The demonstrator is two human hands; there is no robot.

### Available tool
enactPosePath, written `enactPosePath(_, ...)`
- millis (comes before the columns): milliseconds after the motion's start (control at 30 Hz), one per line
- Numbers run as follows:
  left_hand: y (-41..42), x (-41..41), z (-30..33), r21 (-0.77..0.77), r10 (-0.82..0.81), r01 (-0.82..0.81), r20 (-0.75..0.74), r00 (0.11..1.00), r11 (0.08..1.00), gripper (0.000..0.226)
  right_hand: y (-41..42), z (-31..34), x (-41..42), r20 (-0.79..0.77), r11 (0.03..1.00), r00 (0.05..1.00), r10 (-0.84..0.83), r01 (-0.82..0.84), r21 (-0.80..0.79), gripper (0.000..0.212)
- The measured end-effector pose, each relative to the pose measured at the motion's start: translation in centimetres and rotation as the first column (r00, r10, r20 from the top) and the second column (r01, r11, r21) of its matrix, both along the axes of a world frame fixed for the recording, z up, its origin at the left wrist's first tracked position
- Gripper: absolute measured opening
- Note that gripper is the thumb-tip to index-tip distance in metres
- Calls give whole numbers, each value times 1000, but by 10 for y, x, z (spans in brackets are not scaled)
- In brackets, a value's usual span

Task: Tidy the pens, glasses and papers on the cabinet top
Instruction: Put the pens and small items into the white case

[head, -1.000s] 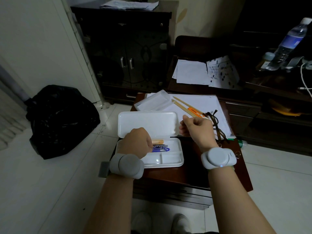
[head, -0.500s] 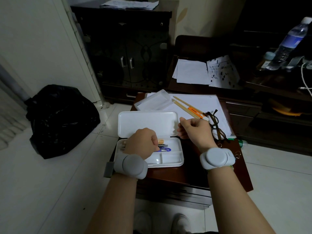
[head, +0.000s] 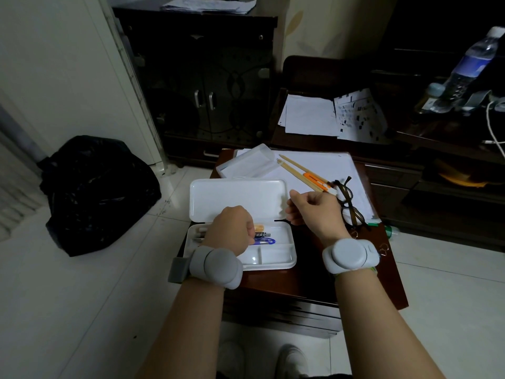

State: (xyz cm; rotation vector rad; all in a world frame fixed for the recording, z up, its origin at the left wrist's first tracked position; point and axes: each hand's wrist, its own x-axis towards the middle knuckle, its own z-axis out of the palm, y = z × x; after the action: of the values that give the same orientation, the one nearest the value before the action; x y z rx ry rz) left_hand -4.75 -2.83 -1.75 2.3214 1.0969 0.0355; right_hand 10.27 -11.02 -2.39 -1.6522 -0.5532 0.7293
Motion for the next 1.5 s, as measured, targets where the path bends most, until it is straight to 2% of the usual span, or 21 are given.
enactPosePath(200, 5, -5, -2, 16, 22, -21, -50, 999, 1000, 12, 0, 1, 1, 5, 1000, 1000, -4, 4, -1, 30)
enactPosePath(300, 4, -5, 1, 14, -16, 16, 23, 1000, 1000, 24, 1, 1, -1, 2, 1000, 1000, 0, 0, -2, 30)
enactPosePath(467, -8, 6, -2, -31, -61, 70, 232, 971, 997, 8, 2, -1, -1, 23, 1000, 1000, -6, 7, -21, 31)
enactPosePath(667, -20, 17, -11, -36, -127, 139, 228, 965, 990, 7, 5, -6, 5, 49, 999, 998, -42, 44, -28, 27)
enactPosePath(733, -19, 17, -12, -27, -132, 141, 206, 970, 990, 7, 8, -8, 8, 120, 997, 991, -59, 64, -37, 21)
enactPosePath(800, -17, 17, -13, -22, -117, 124, 195, 974, 992, 11, 9, -11, 13, 266, 992, 961, -69, 94, -81, 18)
enactPosePath(900, -15, 16, -12, -2, -102, 104, 171, 980, 995, 12, 9, -16, 18, 475, 977, 877, -72, 159, -145, 18)
enactPosePath(967, -15, 16, -12, 5, -106, 106, 157, 982, 994, 14, 9, -21, 21, 556, 965, 831, -31, 170, -200, 23)
enactPosePath(1133, -15, 15, -10, 6, -110, 110, 144, 983, 994, 17, 7, -35, 24, 650, 930, 739, 178, 90, -357, 45)
enactPosePath(1233, -15, 16, -11, 24, -104, 101, 166, 981, 995, 14, 10, -39, 24, 663, 872, 697, 273, 112, -476, 47)
enactPosePath(1300, -15, 16, -10, 34, -91, 86, 194, 977, 996, 14, 10, -40, 23, 667, 855, 687, 289, 127, -502, 47)
enactPosePath(1500, -11, 15, -8, 94, -27, -5, 329, 944, 996, 13, 7, -34, 20, 702, 893, 687, 186, 179, -412, 41)
